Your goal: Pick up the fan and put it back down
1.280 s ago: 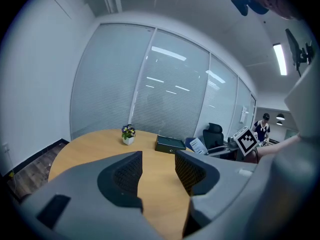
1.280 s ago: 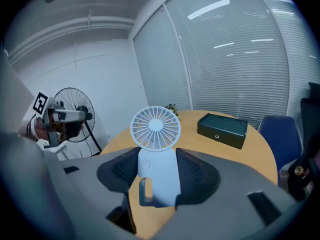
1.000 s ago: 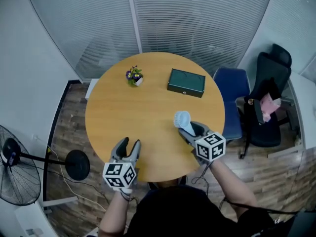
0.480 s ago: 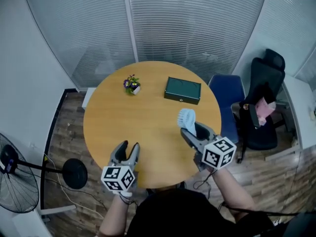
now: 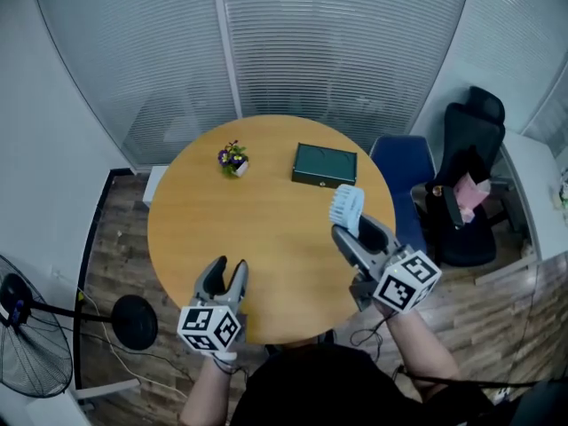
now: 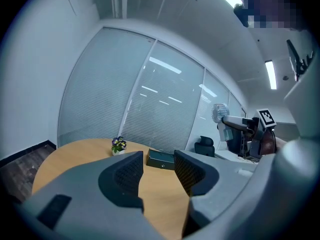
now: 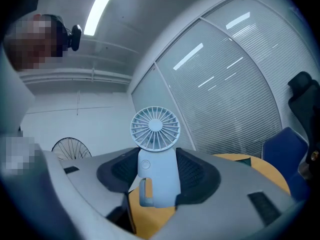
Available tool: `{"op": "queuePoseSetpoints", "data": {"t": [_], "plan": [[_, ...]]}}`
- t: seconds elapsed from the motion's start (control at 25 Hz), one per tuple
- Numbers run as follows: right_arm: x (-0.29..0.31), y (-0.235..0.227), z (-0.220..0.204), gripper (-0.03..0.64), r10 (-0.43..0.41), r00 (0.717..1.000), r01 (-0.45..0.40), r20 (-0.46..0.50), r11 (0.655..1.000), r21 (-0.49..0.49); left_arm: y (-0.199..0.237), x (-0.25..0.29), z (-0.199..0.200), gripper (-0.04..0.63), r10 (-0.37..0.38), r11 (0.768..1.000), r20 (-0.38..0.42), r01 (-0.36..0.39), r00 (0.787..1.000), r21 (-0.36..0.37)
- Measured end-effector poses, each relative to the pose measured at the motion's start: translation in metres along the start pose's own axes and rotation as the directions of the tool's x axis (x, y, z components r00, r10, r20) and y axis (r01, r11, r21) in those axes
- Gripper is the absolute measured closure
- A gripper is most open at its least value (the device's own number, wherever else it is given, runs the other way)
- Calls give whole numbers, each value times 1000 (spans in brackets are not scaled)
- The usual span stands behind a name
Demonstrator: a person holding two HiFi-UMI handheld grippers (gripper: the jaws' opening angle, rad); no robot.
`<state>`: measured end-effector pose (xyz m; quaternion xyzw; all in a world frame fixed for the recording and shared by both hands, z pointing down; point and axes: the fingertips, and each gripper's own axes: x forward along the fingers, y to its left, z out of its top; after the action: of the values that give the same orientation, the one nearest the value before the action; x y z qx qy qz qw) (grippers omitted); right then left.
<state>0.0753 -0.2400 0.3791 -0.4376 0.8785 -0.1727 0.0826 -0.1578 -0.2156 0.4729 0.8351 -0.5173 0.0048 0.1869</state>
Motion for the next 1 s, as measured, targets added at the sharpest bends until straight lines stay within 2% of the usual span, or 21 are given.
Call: {"op": "queuePoseSetpoints", "data": {"t": [0.16,0.36,1.0], "plan": [[-1,8,8,388,-4,1000,4,30,1000,9,2,0,3,407,-18,1000,4,18,1000,-7],[0,20,9,390,-14,999,14,51,1000,4,7,2,1,407,-42,999,-14,43,999,31],[1,34,1,388,-74,993,73,91,997,16,16,-3,6,409,-118,993,-27,119,993,19]]}}
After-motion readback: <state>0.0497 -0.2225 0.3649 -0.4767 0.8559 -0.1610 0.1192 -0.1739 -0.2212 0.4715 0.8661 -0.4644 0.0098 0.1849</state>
